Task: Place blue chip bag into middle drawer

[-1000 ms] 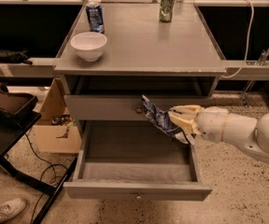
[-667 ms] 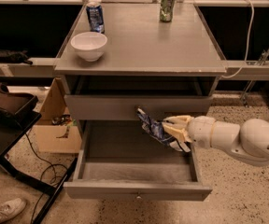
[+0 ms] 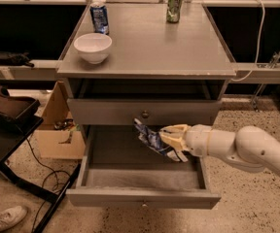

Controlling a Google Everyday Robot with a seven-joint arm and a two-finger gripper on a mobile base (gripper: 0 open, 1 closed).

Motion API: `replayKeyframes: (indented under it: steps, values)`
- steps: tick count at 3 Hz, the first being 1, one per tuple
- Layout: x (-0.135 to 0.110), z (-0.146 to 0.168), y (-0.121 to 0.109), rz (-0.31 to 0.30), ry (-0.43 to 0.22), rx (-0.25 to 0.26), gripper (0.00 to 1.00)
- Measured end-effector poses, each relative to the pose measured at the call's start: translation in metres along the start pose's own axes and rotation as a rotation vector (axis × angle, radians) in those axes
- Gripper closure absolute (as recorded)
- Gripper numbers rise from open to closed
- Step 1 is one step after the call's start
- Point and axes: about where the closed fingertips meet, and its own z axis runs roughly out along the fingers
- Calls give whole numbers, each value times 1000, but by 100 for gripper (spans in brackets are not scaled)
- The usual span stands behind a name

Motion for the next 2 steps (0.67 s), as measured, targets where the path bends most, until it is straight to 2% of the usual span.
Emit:
replayKeyframes:
  steps: [2]
  values:
    - [87, 115, 10, 137, -56, -108, 99]
